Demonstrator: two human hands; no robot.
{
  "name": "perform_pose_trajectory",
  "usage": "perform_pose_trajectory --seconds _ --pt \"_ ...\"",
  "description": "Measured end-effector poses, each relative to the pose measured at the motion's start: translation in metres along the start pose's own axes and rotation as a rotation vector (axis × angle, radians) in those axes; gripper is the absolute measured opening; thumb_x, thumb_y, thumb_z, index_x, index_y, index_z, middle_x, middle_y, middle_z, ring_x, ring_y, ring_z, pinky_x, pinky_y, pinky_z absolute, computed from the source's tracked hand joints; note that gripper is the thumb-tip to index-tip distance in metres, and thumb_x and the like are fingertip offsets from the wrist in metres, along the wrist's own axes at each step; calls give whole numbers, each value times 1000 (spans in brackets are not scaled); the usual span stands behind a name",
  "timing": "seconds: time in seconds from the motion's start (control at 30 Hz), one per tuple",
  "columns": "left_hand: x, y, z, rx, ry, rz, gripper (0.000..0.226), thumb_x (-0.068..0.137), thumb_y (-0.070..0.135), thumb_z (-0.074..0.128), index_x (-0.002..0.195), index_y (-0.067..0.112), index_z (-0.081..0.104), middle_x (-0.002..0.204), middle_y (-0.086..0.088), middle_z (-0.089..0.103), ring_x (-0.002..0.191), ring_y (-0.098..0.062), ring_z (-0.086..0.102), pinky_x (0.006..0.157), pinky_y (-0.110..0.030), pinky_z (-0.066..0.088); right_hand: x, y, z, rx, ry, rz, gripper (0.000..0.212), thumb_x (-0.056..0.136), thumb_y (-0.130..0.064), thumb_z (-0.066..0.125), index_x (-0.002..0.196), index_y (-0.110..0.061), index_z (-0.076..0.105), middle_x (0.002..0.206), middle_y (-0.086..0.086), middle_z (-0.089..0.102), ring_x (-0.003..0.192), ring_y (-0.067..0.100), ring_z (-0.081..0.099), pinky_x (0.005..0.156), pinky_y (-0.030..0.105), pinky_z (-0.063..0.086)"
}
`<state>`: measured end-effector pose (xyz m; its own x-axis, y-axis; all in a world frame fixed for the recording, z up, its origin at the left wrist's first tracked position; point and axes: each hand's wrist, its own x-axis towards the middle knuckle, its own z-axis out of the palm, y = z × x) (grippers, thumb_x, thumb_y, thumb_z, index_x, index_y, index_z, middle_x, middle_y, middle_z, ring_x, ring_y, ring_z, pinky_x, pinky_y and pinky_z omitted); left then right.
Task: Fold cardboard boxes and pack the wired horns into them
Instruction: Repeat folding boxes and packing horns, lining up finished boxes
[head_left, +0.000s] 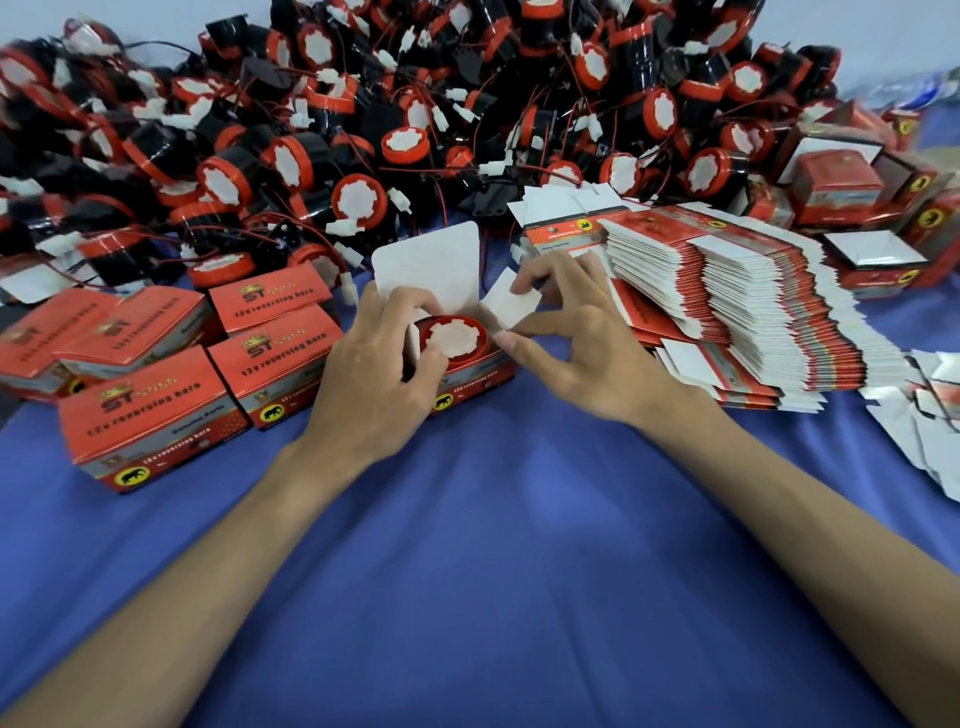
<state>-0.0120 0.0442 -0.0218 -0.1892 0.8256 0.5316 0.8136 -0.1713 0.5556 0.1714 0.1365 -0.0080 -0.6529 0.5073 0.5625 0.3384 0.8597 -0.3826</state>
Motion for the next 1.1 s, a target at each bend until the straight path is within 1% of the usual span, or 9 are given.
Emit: perform_pose_trajectory --seconds 0.17,0.27,0.33,0.43,0.63,0.7,0.8,0.97,1.1 --pt "0 -6 2 -229 -121 -5 48 95 58 20 140 45 31 133 21 34 138 -3 27 106 -17 25 -5 -8 10 135 106 8 8 84 -1 66 90 2 70 107 20 54 89 13 51 82 13 38" --pt "1 -8 1 -272 -182 -17 42 96 62 13 137 67 18 136 55 14 150 -17 0 121 -40 8 -2 -11 14 252 211 82 40 80 2 72 117 5 56 123 18 42 102 23 54 90 25 49" --pt "1 -8 1 -294 -189 -20 43 99 54 18 142 61 21 132 60 9 149 -9 -5 122 -37 1 -1 -13 13 368 238 155 55 78 4 74 126 4 47 126 12 40 99 16 59 88 23 52" --pt "3 -7 1 -326 -207 -2 41 100 38 30 139 49 30 134 46 16 136 20 2 109 -2 5 -2 -14 12 441 205 160 52 79 3 73 126 3 49 114 9 60 101 13 64 91 24 52" --pt "2 1 -2 -477 -147 -62 37 90 15 45 115 33 25 134 -1 34 129 -17 36 111 -43 35 -4 -15 13 295 122 24 17 87 -2 63 100 0 74 102 9 73 100 19 66 91 32 51" --pt "2 4 -2 -543 -91 -32 48 88 7 48 120 20 16 139 -20 34 129 -22 42 110 -38 37 -2 -16 13 276 101 26 16 86 -3 63 98 -1 74 99 9 73 97 23 67 89 35 50" --pt "2 2 0 -586 -69 -52 81 90 0 57 142 19 -2 140 -9 47 125 -13 52 103 -23 42 -1 -17 12 279 108 42 24 89 -5 62 112 -1 67 95 6 74 91 21 67 84 30 51" --pt "3 0 -4 -440 -58 -21 39 93 1 61 122 25 53 117 13 62 108 -2 61 87 -21 51 1 -19 12 415 36 205 65 98 -25 52 152 -11 17 78 -18 69 74 -5 63 74 6 42" --pt "2 3 -4 -422 -99 30 20 90 7 66 109 13 64 114 5 67 107 -7 63 93 -29 51 3 -18 11 421 102 174 30 98 -30 45 119 -19 65 58 -34 55 63 -13 55 62 2 36"
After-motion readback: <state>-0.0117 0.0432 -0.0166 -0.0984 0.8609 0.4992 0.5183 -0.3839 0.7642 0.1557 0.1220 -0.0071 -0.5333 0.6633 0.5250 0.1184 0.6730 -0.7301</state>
